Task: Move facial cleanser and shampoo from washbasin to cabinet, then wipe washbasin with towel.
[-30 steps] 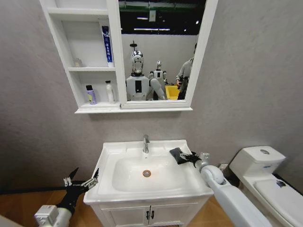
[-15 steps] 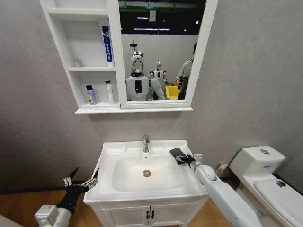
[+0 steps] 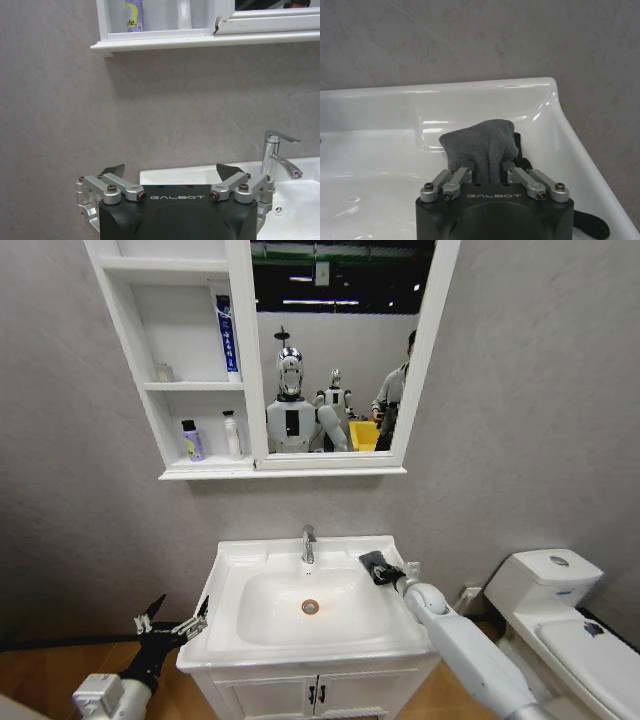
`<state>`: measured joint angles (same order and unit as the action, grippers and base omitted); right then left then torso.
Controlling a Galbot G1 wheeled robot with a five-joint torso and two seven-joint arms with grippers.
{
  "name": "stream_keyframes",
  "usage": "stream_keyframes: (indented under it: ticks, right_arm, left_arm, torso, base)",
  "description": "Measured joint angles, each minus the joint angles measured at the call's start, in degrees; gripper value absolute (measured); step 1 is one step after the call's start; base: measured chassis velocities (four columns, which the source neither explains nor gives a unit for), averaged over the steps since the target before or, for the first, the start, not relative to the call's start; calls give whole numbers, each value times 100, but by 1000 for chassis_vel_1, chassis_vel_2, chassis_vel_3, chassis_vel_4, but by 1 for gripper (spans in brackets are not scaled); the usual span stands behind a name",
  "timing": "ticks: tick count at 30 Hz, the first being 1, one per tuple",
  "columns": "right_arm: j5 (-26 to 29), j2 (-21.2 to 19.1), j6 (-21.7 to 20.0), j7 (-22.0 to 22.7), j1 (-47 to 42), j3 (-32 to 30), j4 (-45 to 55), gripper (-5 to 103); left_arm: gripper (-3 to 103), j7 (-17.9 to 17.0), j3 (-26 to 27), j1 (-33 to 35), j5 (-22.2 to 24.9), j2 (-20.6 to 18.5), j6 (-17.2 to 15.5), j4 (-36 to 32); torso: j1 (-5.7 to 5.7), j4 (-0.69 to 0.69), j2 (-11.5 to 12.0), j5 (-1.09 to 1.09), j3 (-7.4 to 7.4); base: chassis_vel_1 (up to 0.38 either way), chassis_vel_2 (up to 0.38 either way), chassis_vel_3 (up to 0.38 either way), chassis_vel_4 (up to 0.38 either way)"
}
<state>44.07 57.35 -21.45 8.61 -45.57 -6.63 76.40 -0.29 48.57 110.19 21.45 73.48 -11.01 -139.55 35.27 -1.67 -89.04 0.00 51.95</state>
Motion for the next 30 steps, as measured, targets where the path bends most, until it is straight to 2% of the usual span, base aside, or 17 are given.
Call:
stream_keyframes:
  ticks: [1,2,6,8,12,14,17,24,26,30]
  right_arm:
    - [14,-2,-7,1,1,1,31,25]
    - [14,-2,-7,1,1,1,31,25]
    - [295,-123,-28,130,-77,-57,562,4]
    - [413,-161,-54,252,-99,-86,774,2]
    - [621,-205,-110,470,-167,-67,1088,1]
    - [883,-267,-180,851,-416,114,1608,1]
    - [810,-289,-214,1050,-701,319,1879,1]
    - [392,-215,-183,1402,-870,677,1530,1]
    - [403,-210,-217,1489,-859,752,1444,1]
    - [791,-161,-330,1623,-605,1107,1003,1]
  left_arm:
    - [100,0,0,0,0,0,0,0]
    - [100,0,0,0,0,0,0,0]
    - [100,0,0,0,1,0,0,0]
    - [100,0,0,0,0,0,0,0]
    - [100,0,0,0,0,0,0,0]
    - [100,-1,1,0,0,0,0,0]
    - [100,0,0,0,0,0,0,0]
    - [100,0,0,0,0,0,0,0]
    - [100,0,0,0,0,0,0,0]
    - [100,0,0,0,0,0,0,0]
  torso:
    - [0,0,0,0,0]
    - [0,0,0,0,0]
    - [0,1,1,1,0]
    - [0,1,0,0,0]
    - [0,1,0,-1,0]
    - [0,3,0,-1,0]
    - [0,0,0,1,0]
    - [0,1,0,1,0]
    - [0,2,0,1,0]
    - [-1,2,-1,-2,-1]
  base:
    - [0,0,0,0]
    - [0,0,0,0]
    - [0,0,0,0]
    - [0,0,0,0]
    - [0,0,0,0]
    - [0,0,0,0]
    - [0,0,0,0]
    - [0,0,0,0]
    - [0,0,0,0]
    - [0,0,0,0]
